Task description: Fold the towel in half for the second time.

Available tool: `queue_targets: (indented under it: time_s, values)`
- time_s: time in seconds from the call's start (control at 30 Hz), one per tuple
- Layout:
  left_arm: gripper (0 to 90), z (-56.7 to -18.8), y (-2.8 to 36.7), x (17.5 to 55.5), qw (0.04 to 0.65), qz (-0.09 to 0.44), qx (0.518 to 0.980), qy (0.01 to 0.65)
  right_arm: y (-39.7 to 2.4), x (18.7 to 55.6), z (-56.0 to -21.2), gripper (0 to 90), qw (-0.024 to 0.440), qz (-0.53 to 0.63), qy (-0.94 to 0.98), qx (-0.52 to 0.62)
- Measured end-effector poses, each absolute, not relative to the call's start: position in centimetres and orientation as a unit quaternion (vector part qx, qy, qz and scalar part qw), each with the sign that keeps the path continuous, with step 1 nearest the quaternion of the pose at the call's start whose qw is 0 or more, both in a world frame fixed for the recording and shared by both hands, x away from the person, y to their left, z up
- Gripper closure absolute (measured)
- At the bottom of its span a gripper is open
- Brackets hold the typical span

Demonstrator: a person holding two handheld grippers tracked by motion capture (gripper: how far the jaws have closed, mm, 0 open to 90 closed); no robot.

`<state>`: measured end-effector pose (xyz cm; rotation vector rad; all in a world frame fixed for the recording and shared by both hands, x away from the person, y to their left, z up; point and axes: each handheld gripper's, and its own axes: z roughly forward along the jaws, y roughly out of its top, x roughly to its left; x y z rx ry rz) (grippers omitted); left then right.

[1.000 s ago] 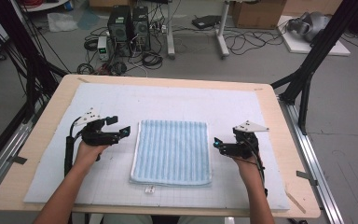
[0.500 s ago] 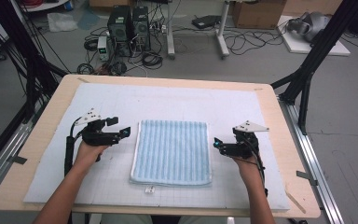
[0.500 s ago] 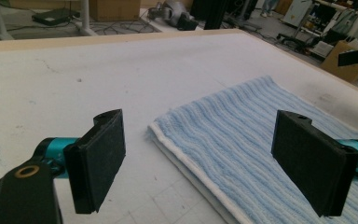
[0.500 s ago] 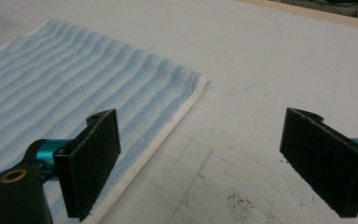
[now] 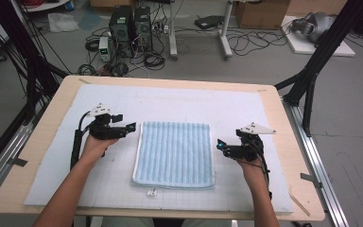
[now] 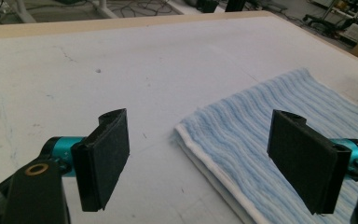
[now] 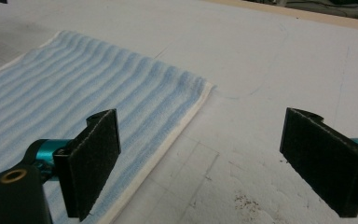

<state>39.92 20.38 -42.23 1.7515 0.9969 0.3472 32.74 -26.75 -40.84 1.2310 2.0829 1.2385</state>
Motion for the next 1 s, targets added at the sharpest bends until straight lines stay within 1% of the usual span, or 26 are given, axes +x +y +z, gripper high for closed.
queue_targets:
  time_s: [0.17,0.3,0.4,0.67,0.73,0.8,0.87,0.9,1.0]
  values:
    - [26.8,-43.0,18.9,42.2,0.491,0.137,0.75,0.422,-26.6,32.8,-41.0,11.3,0.207,0.445,0.751,0.441]
    - [31.9,-43.8,17.7,43.2,0.473,0.131,0.767,0.413,-26.7,32.8,-41.0,11.3,0.204,0.446,0.751,0.442]
    - [38.3,-44.2,17.1,43.6,0.467,0.127,0.774,0.408,-26.8,32.8,-41.0,11.3,0.203,0.447,0.75,0.444]
    - [49.7,-44.9,15.8,44.0,0.439,0.135,0.8,0.387,-26.8,32.8,-41.1,11.3,0.199,0.447,0.75,0.445]
    - [56.1,-45.1,15.6,44.0,0.428,0.136,0.811,0.376,-26.8,32.8,-41.1,11.3,0.199,0.447,0.749,0.446]
    - [60.8,-45.1,15.6,43.9,0.427,0.137,0.812,0.374,-26.8,32.8,-41.1,11.3,0.199,0.446,0.75,0.447]
    - [68.5,-45.1,15.5,43.9,0.43,0.131,0.813,0.37,-26.8,32.8,-41.2,11.3,0.198,0.445,0.75,0.447]
    - [75.5,-45.0,15.5,43.8,0.43,0.129,0.817,0.363,-26.8,32.8,-41.2,11.3,0.198,0.444,0.751,0.446]
    - [83.0,-45.0,15.2,43.7,0.429,0.138,0.814,0.366,-26.6,33.0,-41.3,11.3,0.199,0.441,0.753,0.446]
